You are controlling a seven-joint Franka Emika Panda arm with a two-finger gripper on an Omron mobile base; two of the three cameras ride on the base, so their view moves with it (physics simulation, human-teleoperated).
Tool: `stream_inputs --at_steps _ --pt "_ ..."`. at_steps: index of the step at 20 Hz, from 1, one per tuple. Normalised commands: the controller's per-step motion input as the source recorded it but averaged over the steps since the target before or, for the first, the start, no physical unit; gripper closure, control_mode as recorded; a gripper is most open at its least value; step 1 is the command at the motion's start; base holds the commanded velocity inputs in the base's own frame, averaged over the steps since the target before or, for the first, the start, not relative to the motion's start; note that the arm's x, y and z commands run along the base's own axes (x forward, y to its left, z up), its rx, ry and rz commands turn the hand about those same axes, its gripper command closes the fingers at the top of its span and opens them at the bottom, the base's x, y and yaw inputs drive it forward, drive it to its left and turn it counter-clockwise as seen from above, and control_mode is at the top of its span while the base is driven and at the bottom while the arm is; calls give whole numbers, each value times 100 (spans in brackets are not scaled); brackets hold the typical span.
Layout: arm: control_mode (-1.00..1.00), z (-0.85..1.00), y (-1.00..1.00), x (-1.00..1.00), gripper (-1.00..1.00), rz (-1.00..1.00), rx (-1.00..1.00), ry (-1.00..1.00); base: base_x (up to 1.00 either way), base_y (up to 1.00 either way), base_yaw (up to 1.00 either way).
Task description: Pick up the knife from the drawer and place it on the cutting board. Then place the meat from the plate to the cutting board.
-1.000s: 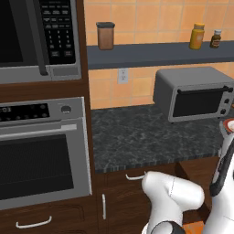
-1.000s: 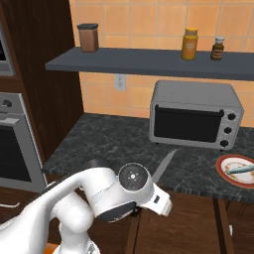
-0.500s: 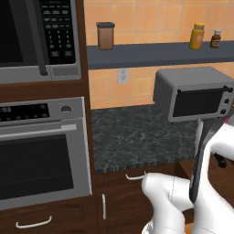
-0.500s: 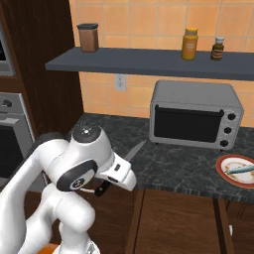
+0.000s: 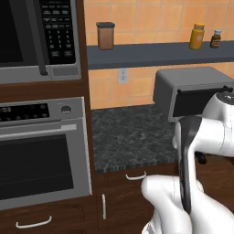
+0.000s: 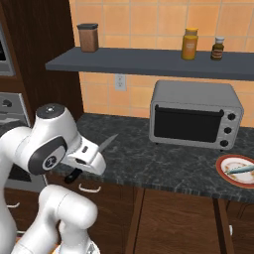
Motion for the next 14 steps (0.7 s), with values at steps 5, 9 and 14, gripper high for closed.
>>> stream_inputs --at_steps 5,9,14 --pt "-100 0 28 -3 100 3 0 -1 0 0 0" --pt "-100 0 0 0 100 0 0 0 0 0 0" --pt "100 0 1 0 100 0 0 0 -21 0 0"
